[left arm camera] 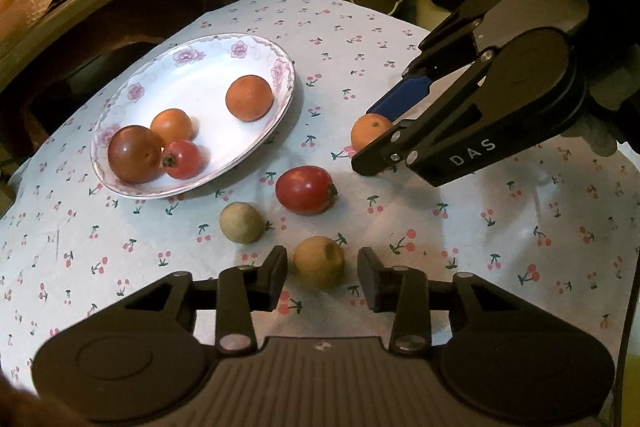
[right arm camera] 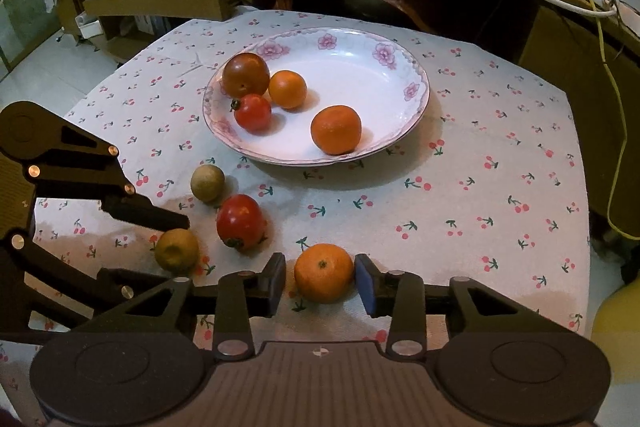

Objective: Organize fruits
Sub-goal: 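Grasp a brown kiwi-like fruit with the left gripper while the right holds the tangerine, then carry the tangerine and the brown fruit over the white plate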

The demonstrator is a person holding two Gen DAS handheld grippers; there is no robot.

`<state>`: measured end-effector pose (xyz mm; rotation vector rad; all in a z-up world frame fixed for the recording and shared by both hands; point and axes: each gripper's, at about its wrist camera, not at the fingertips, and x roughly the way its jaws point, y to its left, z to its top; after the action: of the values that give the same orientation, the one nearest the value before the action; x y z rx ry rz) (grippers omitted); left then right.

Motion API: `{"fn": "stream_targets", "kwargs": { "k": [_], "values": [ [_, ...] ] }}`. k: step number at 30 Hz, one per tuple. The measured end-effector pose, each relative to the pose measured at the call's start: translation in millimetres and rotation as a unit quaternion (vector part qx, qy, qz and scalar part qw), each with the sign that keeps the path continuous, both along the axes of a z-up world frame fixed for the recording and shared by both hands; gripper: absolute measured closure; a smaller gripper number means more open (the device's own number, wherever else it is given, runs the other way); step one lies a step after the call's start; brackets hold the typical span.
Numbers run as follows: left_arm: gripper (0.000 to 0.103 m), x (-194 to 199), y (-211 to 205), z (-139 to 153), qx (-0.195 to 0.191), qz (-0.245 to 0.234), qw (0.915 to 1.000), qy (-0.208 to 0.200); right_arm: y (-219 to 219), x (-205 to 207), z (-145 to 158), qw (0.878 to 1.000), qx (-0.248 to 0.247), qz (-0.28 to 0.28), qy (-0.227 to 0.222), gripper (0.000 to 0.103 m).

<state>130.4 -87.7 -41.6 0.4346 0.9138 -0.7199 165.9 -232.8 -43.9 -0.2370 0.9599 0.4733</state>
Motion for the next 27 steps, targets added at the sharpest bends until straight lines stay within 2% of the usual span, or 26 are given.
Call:
{"fn": "stream_targets", "kwargs": {
  "k": [3, 4, 8, 11, 19, 27],
  "values": [
    [0.06, 1, 1, 0, -0.002, 0.005, 1.0, 0.006, 1, -1, 0, 1.0, -0.007, 0.001, 0.001, 0.064],
    [0.062, 1, 2, 1, -0.003, 0.006, 0.9999, 0.009, 1, -1, 0, 1.0, -0.01, 0.001, 0.002, 0.067],
    [0.071, 1, 1, 3, -0.001, 0.006, 1.0, 0.008, 1, -1, 1, 1.0, -0.012, -0.004, 0.005, 0.071],
    [0.071, 3, 1, 5, -0.007, 0.009, 0.9999, 0.012, 2, 0, 2, 1.0, -0.014, -0.007, 0.006, 0.072],
    [0.071, 8, 3, 22, -0.022, 0.022, 0.9995, -0.011, 4, 1, 14, 1.0, -0.003, -0.012, -0.007, 0.072],
    [0.071, 28, 9, 39, -0.033, 0.066, 0.9962, -0.047, 7, 13, 28, 0.999, 0.017, -0.034, -0.027, 0.072]
  ]
}}
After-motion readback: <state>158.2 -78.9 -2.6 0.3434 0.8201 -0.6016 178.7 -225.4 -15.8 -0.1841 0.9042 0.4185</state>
